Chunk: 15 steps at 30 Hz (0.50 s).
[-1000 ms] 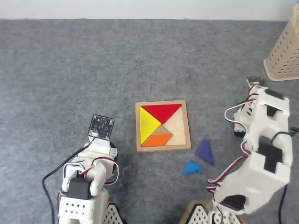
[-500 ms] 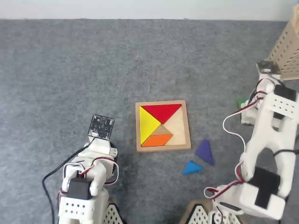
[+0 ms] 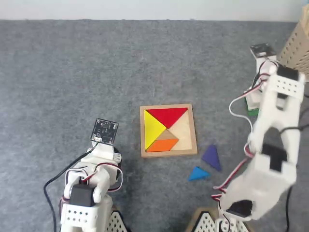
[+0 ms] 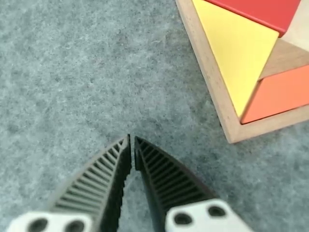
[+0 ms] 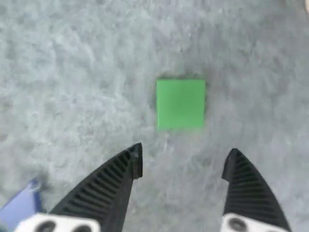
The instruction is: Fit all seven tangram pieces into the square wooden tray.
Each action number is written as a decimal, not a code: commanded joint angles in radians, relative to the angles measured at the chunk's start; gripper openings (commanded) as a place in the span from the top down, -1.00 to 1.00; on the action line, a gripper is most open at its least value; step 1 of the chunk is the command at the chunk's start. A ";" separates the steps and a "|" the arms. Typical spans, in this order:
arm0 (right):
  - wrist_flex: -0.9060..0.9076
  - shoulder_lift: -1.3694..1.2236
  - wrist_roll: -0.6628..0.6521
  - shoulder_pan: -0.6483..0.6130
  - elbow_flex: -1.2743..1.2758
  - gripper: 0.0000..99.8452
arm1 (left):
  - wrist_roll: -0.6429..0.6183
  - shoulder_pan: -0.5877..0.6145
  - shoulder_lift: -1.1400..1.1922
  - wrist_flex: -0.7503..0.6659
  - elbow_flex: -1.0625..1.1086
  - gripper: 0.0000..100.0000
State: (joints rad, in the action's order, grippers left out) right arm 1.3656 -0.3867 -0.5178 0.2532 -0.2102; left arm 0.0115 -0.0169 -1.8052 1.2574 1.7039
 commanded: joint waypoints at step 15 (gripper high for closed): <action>0.090 -0.443 -0.049 -0.021 -0.470 0.42 | -0.006 0.000 -0.021 0.006 -0.019 0.98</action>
State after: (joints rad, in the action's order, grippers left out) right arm 1.4438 -0.8347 -0.5501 0.2532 -0.6153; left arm 0.0115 -0.0184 -1.8052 1.2574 1.7039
